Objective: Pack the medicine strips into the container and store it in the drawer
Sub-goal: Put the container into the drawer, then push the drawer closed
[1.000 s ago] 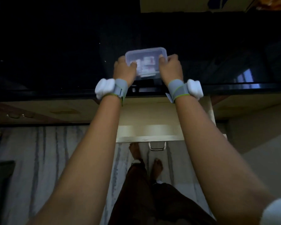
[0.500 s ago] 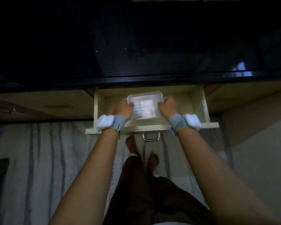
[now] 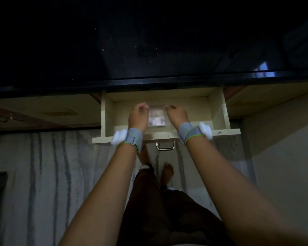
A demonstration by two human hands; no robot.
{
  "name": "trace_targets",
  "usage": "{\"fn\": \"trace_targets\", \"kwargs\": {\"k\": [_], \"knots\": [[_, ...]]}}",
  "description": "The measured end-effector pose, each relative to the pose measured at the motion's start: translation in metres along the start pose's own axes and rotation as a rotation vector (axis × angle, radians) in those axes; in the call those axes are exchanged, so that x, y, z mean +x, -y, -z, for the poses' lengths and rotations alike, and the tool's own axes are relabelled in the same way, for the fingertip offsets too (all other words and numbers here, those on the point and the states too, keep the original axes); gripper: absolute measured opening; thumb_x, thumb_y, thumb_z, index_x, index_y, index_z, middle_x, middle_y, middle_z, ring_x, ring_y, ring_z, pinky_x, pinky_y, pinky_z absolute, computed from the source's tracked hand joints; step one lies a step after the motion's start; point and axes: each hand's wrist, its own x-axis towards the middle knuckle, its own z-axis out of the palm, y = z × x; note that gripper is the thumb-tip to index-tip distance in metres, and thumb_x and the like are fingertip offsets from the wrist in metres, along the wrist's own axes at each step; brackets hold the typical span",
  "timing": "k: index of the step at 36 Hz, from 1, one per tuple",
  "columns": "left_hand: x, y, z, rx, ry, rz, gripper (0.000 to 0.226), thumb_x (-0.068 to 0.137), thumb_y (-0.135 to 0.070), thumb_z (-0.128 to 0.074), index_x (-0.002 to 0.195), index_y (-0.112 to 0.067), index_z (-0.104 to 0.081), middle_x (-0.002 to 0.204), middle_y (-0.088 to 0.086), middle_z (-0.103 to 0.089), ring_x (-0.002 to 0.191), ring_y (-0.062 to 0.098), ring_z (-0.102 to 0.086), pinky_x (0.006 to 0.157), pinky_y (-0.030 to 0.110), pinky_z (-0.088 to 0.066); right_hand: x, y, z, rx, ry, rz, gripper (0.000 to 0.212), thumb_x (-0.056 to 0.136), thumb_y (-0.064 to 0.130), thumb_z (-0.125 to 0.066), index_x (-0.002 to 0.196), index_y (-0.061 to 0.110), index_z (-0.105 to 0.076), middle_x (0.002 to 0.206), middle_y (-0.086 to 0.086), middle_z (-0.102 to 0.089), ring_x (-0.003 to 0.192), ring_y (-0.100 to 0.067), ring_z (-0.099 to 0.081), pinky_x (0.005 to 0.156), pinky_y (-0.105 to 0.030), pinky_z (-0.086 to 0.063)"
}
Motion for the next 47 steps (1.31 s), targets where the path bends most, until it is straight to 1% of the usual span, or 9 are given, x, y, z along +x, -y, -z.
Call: {"fn": "trace_targets", "kwargs": {"k": [3, 7, 16, 20, 24, 28, 37, 42, 47], "knots": [[-0.035, 0.003, -0.007, -0.487, 0.079, 0.289, 0.034, 0.099, -0.026, -0.037, 0.072, -0.014, -0.054, 0.046, -0.002, -0.057, 0.029, 0.007, -0.048, 0.043, 0.023, -0.050, -0.030, 0.000, -0.009, 0.525, 0.068, -0.148, 0.025, 0.091, 0.008, -0.047, 0.071, 0.012, -0.061, 0.069, -0.004, -0.056, 0.060, -0.021, -0.055, 0.045, -0.019, -0.044], [-0.069, 0.024, -0.015, -0.724, 0.139, 0.575, 0.040, 0.099, -0.027, -0.031, 0.061, -0.019, -0.039, 0.025, -0.005, -0.043, 0.024, 0.008, -0.042, 0.034, 0.015, -0.044, -0.070, -0.022, -0.021, 0.743, 0.108, -0.369, 0.027, 0.090, 0.013, -0.046, 0.064, 0.014, -0.050, 0.063, -0.002, -0.050, 0.025, -0.006, -0.048, 0.029, -0.005, -0.026], [-0.072, 0.026, -0.007, -0.893, 0.113, 0.691, 0.018, 0.094, -0.012, -0.038, 0.078, -0.008, -0.045, 0.074, 0.010, -0.038, 0.064, 0.022, -0.043, 0.063, 0.031, -0.042, -0.092, -0.016, -0.004, 1.090, 0.089, -0.593, 0.033, 0.094, 0.004, -0.034, 0.061, 0.009, -0.038, 0.054, -0.008, -0.045, 0.036, -0.021, -0.049, 0.028, -0.013, -0.036], [-0.058, 0.013, 0.000, -1.084, 0.169, 0.649, 0.025, 0.084, -0.003, -0.036, 0.104, -0.004, -0.051, 0.105, 0.019, -0.055, 0.092, 0.032, -0.054, 0.097, 0.038, -0.046, -0.072, -0.008, -0.010, 1.128, 0.120, -0.604, 0.011, 0.072, -0.001, -0.040, 0.072, 0.008, -0.047, 0.072, -0.011, -0.048, 0.061, -0.026, -0.051, 0.060, -0.028, -0.048], [-0.051, 0.005, 0.009, -1.209, 0.375, 0.637, 0.080, 0.062, -0.012, -0.045, 0.141, 0.000, -0.039, 0.144, 0.024, -0.044, 0.118, 0.040, -0.049, 0.110, 0.053, -0.034, -0.057, -0.005, -0.001, 1.146, 0.226, -0.702, 0.067, 0.035, 0.009, -0.056, 0.102, 0.014, -0.051, 0.108, -0.005, -0.054, 0.096, -0.030, -0.060, 0.096, -0.033, -0.046], [-0.046, -0.005, 0.013, -1.275, 0.381, 0.669, 0.066, 0.081, -0.022, -0.038, 0.144, 0.000, -0.037, 0.145, 0.026, -0.043, 0.113, 0.043, -0.052, 0.084, 0.057, -0.043, -0.045, -0.006, 0.001, 1.203, 0.322, -0.766, 0.117, 0.022, 0.003, -0.062, 0.137, 0.014, -0.049, 0.141, -0.004, -0.047, 0.130, -0.030, -0.048, 0.107, -0.043, -0.035], [-0.011, -0.023, 0.019, -1.318, 0.351, 0.586, 0.077, 0.064, -0.017, -0.045, 0.139, -0.003, -0.040, 0.149, 0.020, -0.041, 0.138, 0.037, -0.038, 0.116, 0.055, -0.024, -0.027, 0.026, 0.002, 1.341, 0.274, -0.606, 0.057, 0.054, 0.008, -0.049, 0.111, 0.012, -0.051, 0.121, -0.007, -0.059, 0.105, -0.028, -0.056, 0.111, -0.037, -0.039], [0.008, -0.036, 0.008, -1.305, 0.195, 0.501, 0.040, 0.059, 0.002, -0.042, 0.097, 0.000, -0.052, 0.101, 0.019, -0.056, 0.105, 0.034, -0.054, 0.111, 0.042, -0.037, -0.015, 0.046, 0.002, 1.372, 0.276, -0.481, 0.034, 0.056, 0.000, -0.045, 0.089, 0.000, -0.054, 0.089, -0.016, -0.060, 0.081, -0.029, -0.058, 0.097, -0.034, -0.045], [0.027, -0.043, -0.005, -1.252, 0.087, 0.431, 0.024, 0.062, 0.015, -0.032, 0.058, -0.005, -0.044, 0.038, 0.008, -0.050, 0.054, 0.020, -0.046, 0.069, 0.027, -0.042, 0.008, 0.058, -0.001, 1.353, 0.227, -0.395, 0.031, 0.059, -0.009, -0.040, 0.085, 0.008, -0.045, 0.088, -0.009, -0.046, 0.075, -0.025, -0.049, 0.096, -0.030, -0.045]]}}
